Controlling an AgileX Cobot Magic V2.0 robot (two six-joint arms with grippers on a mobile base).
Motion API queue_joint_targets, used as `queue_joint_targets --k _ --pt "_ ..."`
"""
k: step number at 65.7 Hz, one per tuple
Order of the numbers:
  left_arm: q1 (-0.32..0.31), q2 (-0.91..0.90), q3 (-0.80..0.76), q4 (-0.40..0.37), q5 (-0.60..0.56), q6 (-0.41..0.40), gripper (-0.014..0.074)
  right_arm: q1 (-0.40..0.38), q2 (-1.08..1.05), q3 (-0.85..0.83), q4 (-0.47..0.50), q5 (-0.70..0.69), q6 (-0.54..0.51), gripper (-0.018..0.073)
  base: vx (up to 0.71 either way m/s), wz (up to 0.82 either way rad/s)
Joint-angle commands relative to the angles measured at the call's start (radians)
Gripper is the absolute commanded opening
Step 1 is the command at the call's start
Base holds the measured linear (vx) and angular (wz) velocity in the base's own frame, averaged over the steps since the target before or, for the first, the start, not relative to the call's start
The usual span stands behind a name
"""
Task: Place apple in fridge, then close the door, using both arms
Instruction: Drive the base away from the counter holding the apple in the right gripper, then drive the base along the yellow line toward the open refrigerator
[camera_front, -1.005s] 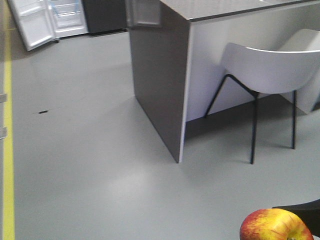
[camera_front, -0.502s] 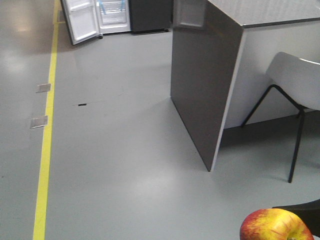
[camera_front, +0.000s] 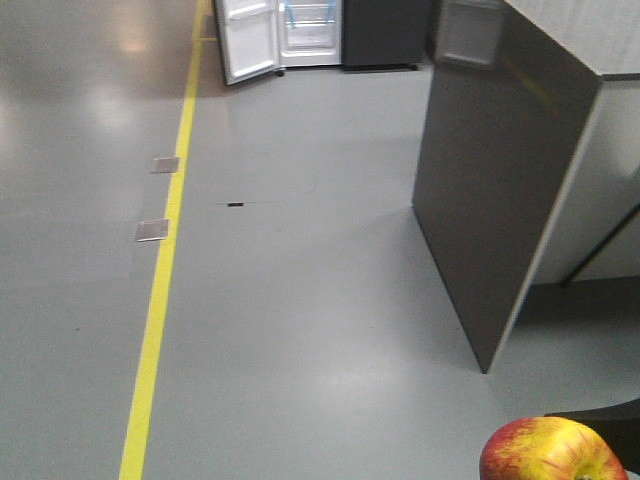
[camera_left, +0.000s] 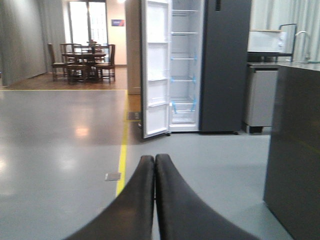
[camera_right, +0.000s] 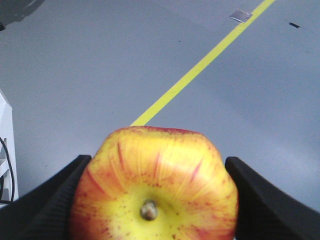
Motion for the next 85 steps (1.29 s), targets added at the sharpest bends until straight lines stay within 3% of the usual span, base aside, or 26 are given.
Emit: queue_joint_targets --k 1,85 --pt "-0.005 -0.016 0.03 -0.004 -0.074 -0.007 -0.0006 -0.001 0.003 -0.026 0.011 -0.066 -0.006 0.0186 0.1 0.37" --pt "-0.005 -0.016 0.03 -0.004 -0.074 -0.007 -0.0006 -0.001 0.003 -0.026 0.011 -0.065 -0.006 0.0186 0.07 0.17"
